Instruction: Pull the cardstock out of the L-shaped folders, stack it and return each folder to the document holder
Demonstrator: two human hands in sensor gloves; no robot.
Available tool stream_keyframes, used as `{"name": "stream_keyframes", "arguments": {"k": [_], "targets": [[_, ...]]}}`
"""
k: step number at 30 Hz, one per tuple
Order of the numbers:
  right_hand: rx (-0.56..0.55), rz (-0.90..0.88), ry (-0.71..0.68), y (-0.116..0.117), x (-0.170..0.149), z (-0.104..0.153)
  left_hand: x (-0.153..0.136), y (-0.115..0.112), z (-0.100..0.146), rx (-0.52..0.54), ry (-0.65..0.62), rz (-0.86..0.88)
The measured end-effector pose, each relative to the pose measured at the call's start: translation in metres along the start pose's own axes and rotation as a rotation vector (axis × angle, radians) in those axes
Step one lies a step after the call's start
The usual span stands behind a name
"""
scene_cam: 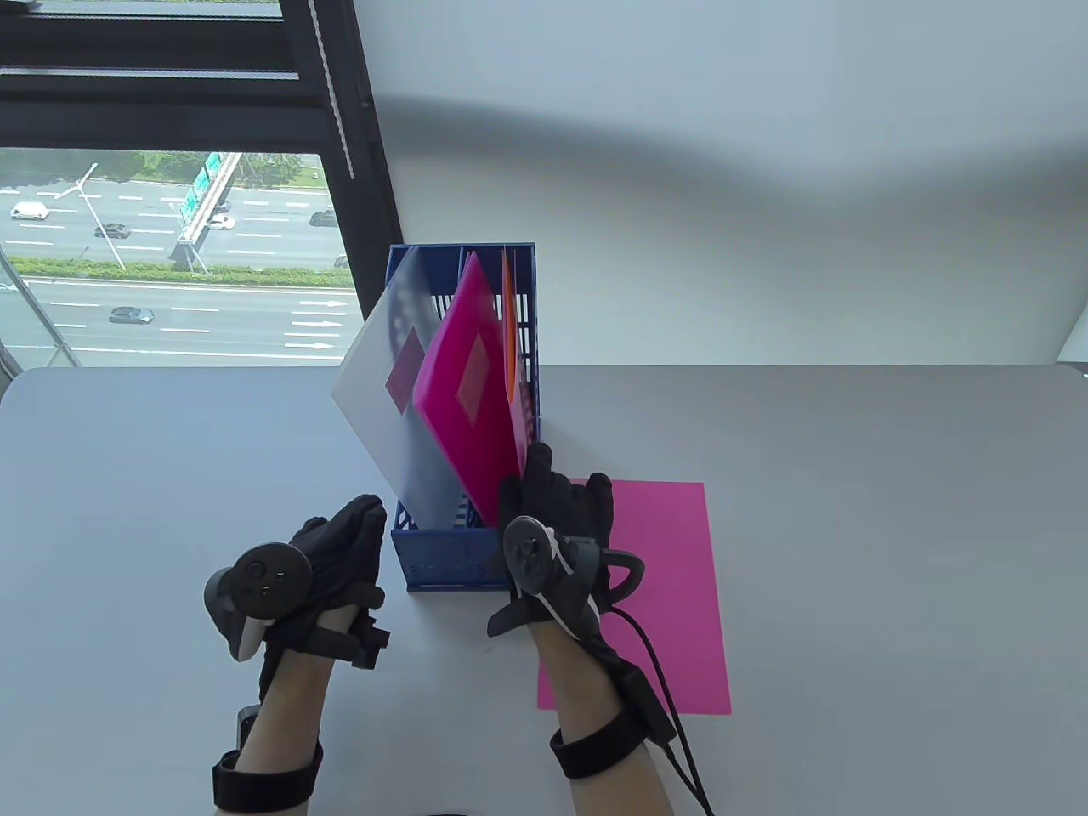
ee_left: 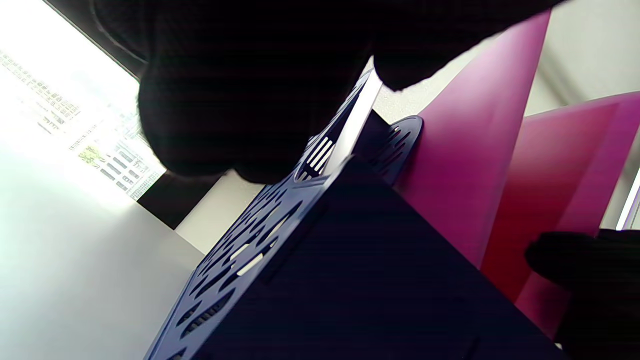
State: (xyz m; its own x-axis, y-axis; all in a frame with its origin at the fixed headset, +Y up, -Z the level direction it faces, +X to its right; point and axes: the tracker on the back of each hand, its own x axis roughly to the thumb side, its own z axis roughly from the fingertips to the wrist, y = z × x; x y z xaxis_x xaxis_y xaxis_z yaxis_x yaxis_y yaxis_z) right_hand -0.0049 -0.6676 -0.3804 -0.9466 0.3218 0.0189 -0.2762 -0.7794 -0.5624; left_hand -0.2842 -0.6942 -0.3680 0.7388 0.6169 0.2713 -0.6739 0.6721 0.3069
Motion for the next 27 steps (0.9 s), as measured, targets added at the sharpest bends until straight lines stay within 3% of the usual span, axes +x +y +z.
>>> {"name": "stream_keyframes", "arguments": {"k": [15,27], "targets": [[-0.14,-0.045,-0.058,-0.017,-0.004,0.001,-0.001,0.0,0.0,0.012,-0.006,-0.007],[-0.353,-0.147,-0.091,-0.08,0.0,0.003,0.01,0.012,0.001,0.068,-0.047,-0.013]]}}
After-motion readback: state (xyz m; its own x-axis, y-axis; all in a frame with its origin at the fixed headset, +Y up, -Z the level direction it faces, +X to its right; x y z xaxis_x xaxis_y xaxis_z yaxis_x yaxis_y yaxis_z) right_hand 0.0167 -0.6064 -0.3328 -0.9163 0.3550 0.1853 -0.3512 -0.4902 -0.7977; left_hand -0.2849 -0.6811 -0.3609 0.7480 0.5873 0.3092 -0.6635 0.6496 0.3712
